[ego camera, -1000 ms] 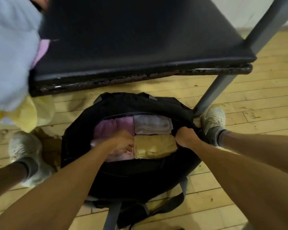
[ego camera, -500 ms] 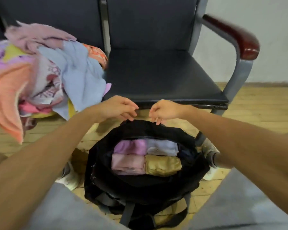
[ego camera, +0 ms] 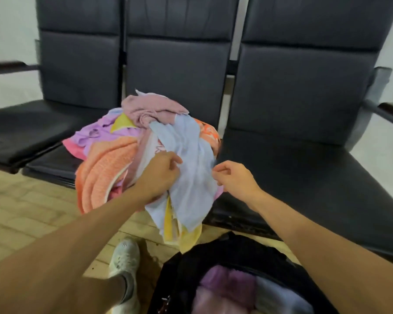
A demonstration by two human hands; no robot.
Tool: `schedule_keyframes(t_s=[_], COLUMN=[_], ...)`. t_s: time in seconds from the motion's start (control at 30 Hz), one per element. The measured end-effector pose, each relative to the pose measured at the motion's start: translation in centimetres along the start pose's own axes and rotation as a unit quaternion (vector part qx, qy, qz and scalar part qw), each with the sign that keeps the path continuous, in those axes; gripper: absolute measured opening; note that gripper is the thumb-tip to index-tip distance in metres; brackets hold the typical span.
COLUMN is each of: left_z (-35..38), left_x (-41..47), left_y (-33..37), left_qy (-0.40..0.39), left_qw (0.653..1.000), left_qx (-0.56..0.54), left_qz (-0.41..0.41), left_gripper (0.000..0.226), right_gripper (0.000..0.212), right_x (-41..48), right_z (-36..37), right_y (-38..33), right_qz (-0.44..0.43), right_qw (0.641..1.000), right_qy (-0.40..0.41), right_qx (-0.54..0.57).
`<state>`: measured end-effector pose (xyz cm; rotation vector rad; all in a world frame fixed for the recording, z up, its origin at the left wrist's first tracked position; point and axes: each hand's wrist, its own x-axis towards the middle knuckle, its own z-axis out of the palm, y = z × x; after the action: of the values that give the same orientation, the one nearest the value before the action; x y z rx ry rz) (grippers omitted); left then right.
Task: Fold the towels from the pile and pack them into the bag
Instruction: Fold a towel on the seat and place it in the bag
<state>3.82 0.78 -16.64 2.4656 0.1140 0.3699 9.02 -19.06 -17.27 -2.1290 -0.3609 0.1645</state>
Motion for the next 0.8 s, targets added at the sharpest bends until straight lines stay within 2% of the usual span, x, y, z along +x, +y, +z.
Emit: schedule_keyframes(t_s=[0.1, 0.2, 0.3, 0.37, 0.43, 0.5, 0.6, 0.7, 0.8], left_z=[0.9, 0.9, 0.8, 0.8, 1.0, 1.3, 1.3, 1.3, 1.2], left_x=[0.3, 0.7, 1.2, 1.1, 1.0, 1.2, 1.3, 1.1, 0.7], left_y=[-0.8, -0.3, -0.1, 0.1, 0.2, 0.2, 1.5, 3.5, 5.0], left_qy=[-0.013, -0.017, -0.038, -0.028, -0.016, -0.005, 0.028, 0.058, 0.051], left_qw=[0.996, 0.994, 0.991, 0.994, 0.996, 0.997, 0.999, 0.992, 0.984], left_qx=[0.087, 0.1, 0.117, 0.095, 0.075, 0.054, -0.029, -0.114, -0.168], left_qz=[0.003, -0.032, -0.045, -0.039, -0.044, -0.046, -0.029, -0.007, 0.01], left_gripper=[0.041, 0.051, 0.038, 0.02, 0.008, 0.008, 0.006, 0.007, 0.017], right_gripper=[0.018, 0.023, 0.01, 0.007, 0.016, 0.022, 0.017, 0.015, 0.013], right_x=[1.3, 1.6, 1.6, 1.5, 1.2, 0.8, 0.2, -0.3, -0.9], right_z=[2.0, 3.4, 3.9, 3.5, 2.6, 1.6, 0.2, -1.1, -2.3], right_y=[0.0, 0.1, 0.2, -0.1, -0.4, -0.6, -0.4, -0.1, -0.6], right_qz=[0.001, -0.003, -0.016, -0.015, -0.014, -0.013, 0.012, 0.04, 0.072], right_qw=[1.0, 1.0, 0.999, 0.999, 1.0, 0.999, 1.0, 0.996, 0.986], right_qy=[-0.007, -0.019, 0.002, 0.012, 0.019, 0.03, 0.027, 0.045, 0.049], right_qx=[0.03, 0.006, -0.037, -0.032, -0.019, -0.017, -0.006, 0.059, 0.145])
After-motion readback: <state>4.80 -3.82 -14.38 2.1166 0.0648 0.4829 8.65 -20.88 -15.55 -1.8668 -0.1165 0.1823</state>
